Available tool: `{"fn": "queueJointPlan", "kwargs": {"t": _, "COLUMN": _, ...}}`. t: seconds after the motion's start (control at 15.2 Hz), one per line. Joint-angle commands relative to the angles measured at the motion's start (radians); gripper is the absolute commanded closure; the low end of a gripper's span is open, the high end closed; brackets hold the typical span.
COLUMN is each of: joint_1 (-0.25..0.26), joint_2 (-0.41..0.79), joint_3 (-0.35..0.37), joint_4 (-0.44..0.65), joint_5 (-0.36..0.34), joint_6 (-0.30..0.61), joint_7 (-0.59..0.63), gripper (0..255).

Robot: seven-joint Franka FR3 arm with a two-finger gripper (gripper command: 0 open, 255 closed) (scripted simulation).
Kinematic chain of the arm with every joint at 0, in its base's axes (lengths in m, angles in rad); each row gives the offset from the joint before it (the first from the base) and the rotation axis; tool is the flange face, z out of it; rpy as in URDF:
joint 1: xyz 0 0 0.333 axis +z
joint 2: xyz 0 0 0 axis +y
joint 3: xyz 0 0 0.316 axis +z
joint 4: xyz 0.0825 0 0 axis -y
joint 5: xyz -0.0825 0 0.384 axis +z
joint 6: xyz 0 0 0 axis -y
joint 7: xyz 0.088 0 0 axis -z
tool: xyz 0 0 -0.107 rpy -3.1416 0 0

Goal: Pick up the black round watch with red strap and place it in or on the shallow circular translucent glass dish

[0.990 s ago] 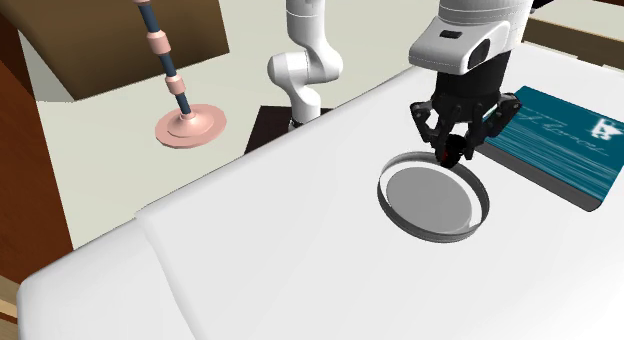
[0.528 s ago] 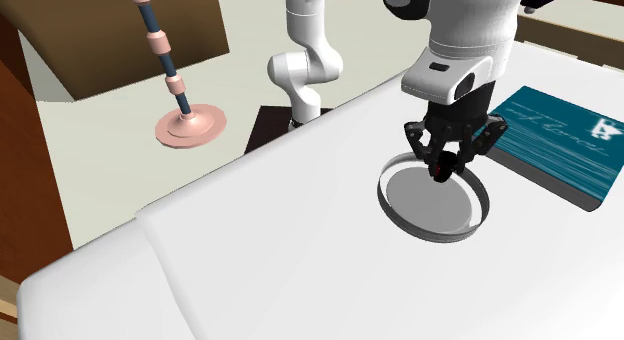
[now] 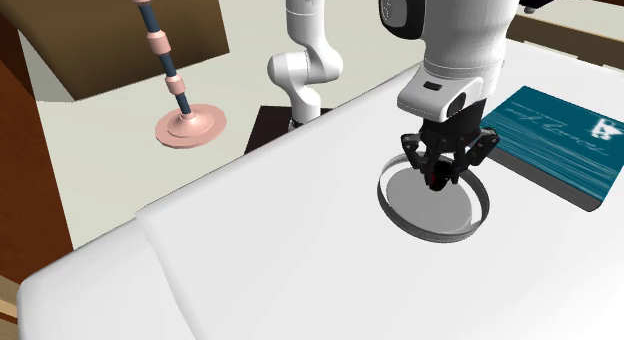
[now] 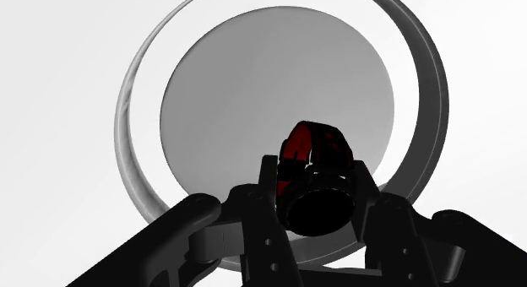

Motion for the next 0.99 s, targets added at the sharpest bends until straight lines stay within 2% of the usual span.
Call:
{"fn": "queueJointPlan", "kwargs": {"t": 0.0, "joint_1": 0.000, "joint_2": 0.000, "joint_3": 0.000, "joint_4": -0.001, "joint_5": 0.000, "joint_6": 0.001, "joint_7": 0.000, "gripper": 255}}
{"fn": "queueJointPlan", "kwargs": {"t": 0.13, "joint_1": 0.000, "joint_2": 0.000, "joint_3": 0.000, "joint_4": -0.001, "joint_5": 0.000, "joint_6": 0.001, "joint_7": 0.000, "gripper": 255}}
{"fn": "queueJointPlan", "kwargs": {"t": 0.2, "joint_1": 0.000, "joint_2": 0.000, "joint_3": 0.000, "joint_4": -0.001, "joint_5": 0.000, "joint_6": 0.001, "joint_7": 0.000, "gripper": 0}}
{"fn": "queueJointPlan", "kwargs": {"t": 0.53, "joint_1": 0.000, "joint_2": 0.000, "joint_3": 0.000, "joint_4": -0.001, "joint_5": 0.000, "joint_6": 0.001, "joint_7": 0.000, "gripper": 0}}
{"fn": "queueJointPlan", "kwargs": {"t": 0.79, "joint_1": -0.008, "joint_2": 0.001, "joint_3": -0.006, "joint_4": 0.126, "joint_5": -0.001, "joint_6": -0.126, "joint_7": 0.003, "gripper": 0}}
{"fn": "queueJointPlan", "kwargs": {"t": 0.92, "joint_1": -0.008, "joint_2": 0.000, "joint_3": -0.007, "joint_4": 0.126, "joint_5": -0.001, "joint_6": -0.126, "joint_7": 0.003, "gripper": 0}}
